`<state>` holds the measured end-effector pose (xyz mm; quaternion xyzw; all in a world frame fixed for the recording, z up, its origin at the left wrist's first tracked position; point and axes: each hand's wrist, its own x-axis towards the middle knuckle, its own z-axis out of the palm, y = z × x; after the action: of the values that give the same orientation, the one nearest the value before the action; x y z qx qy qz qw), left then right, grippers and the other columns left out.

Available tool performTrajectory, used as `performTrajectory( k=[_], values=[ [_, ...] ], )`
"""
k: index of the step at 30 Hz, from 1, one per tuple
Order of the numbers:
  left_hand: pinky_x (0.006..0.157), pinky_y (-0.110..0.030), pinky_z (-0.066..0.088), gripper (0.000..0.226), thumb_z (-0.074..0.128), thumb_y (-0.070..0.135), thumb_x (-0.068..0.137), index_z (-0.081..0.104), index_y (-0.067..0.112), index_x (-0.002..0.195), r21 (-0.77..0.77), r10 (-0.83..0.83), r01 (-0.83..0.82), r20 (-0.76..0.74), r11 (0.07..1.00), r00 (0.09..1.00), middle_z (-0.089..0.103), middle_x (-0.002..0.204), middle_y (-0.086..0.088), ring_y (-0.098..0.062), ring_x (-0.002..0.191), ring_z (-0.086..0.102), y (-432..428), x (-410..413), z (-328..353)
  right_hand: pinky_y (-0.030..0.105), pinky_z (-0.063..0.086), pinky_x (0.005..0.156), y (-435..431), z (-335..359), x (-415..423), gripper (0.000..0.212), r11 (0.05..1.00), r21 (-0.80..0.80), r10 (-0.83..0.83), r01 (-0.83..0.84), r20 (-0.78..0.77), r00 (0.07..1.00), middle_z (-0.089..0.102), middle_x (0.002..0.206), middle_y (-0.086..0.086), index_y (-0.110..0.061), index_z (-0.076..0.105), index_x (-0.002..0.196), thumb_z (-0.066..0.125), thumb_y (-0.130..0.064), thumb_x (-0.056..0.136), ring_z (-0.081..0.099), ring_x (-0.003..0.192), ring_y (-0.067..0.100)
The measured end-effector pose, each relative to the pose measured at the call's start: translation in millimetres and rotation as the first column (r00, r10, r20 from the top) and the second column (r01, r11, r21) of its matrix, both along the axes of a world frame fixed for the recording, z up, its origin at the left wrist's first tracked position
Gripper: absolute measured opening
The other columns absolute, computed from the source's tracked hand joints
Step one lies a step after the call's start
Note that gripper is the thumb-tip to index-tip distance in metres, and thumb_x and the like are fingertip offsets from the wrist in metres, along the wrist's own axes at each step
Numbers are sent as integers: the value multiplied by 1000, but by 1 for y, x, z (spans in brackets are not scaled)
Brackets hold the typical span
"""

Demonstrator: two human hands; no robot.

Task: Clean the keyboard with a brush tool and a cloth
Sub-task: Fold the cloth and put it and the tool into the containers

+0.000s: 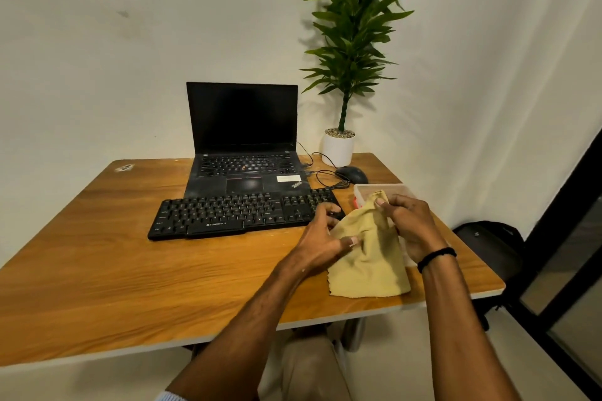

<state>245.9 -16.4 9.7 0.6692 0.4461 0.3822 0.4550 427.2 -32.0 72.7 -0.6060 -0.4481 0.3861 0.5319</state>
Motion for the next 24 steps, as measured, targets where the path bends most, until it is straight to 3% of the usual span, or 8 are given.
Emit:
performTrajectory(
  k=[2,5,7,11,15,17,20,24],
  values=[
    [99,-40,47,101,86,47,66,28,38,148,9,-32,31,59,999,998,43,142,3,-22,131,47,4,-5,6,23,50,61,-6,9,-2,11,997,21,71,-70,-103,992,73,87,1,-8,76,96,69,-14,91,65,75,11],
    [115,-46,31,103,81,58,59,37,39,150,39,-161,160,21,986,987,38,156,2,-21,142,35,11,-10,22,22,51,64,-11,22,-7,19,974,86,219,-207,-155,963,73,93,3,-3,73,106,67,-11,90,66,79,11],
    [112,-44,41,96,79,58,64,44,31,149,2,-247,247,-10,969,969,44,156,-2,-21,139,43,14,-14,34,29,51,72,-12,29,-11,23,956,115,287,-269,-182,941,71,98,9,0,71,111,67,-10,90,64,86,17],
    [101,-36,52,65,75,34,79,56,12,137,20,-247,246,73,969,966,64,128,-5,-17,115,63,18,-25,52,39,53,79,-11,41,-16,22,920,183,384,-348,-234,893,71,99,12,-1,70,108,63,-4,88,64,90,23],
    [100,-24,51,60,74,26,82,52,36,137,9,-302,305,177,952,937,61,134,4,-6,122,60,15,-40,65,33,58,76,-12,47,-20,25,878,210,472,-431,-218,854,73,101,11,0,68,113,60,-3,90,69,88,21],
    [93,-20,52,58,72,25,84,55,27,139,5,-318,322,169,947,933,63,132,1,-7,117,62,14,-47,69,29,59,71,-11,48,-24,24,873,202,475,-444,-150,867,74,102,10,-2,69,114,59,-3,92,70,87,18],
    [84,-25,55,32,74,24,87,68,17,117,13,-285,287,175,958,942,69,108,-1,-15,99,64,11,-56,75,25,57,69,-9,47,-32,23,891,216,425,-400,-87,901,73,105,11,-1,70,114,59,-3,93,69,89,16],
    [67,-22,52,6,68,13,97,66,12,92,21,-226,225,141,974,964,70,85,6,-9,78,65,7,-70,78,30,54,78,-5,48,-37,19,912,229,366,-340,-85,927,73,106,9,-3,73,108,60,-6,94,66,96,18]
  ],
)
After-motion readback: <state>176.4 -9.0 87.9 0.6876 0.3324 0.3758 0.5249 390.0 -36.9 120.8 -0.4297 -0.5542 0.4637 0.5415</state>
